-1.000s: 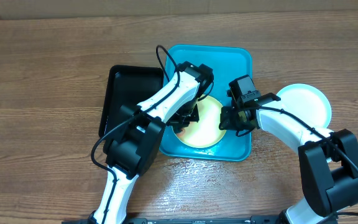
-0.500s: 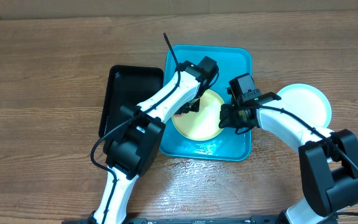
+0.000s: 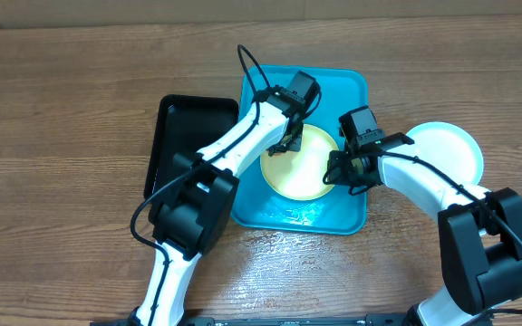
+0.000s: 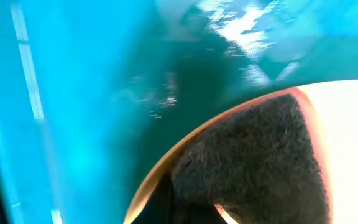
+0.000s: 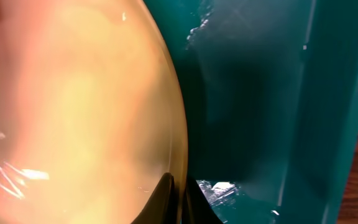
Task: Clean dirty plates on tray and stack at the side
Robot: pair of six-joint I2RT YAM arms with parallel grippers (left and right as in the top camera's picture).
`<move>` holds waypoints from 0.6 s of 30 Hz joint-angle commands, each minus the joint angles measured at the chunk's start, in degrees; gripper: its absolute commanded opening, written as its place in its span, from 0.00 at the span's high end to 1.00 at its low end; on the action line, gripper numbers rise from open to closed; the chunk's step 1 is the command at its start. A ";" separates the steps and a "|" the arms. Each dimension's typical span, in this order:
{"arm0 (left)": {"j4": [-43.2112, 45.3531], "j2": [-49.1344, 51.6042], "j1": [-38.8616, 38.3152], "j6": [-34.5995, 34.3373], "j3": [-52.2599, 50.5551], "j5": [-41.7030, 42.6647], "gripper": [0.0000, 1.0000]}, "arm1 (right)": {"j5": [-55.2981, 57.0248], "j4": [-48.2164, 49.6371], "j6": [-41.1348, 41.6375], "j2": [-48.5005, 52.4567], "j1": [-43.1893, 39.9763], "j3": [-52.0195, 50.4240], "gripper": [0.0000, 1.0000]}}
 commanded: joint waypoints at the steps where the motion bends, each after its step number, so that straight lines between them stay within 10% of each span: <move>1: 1.38 -0.61 0.61 0.74 0.28 13.92 0.96 | 1.40 -0.79 -2.34 0.50 0.37 -0.17 0.96; 18: -5.66 -0.09 -0.33 -2.91 0.00 29.42 0.96 | 1.40 -0.96 -2.38 0.50 0.37 -0.17 0.96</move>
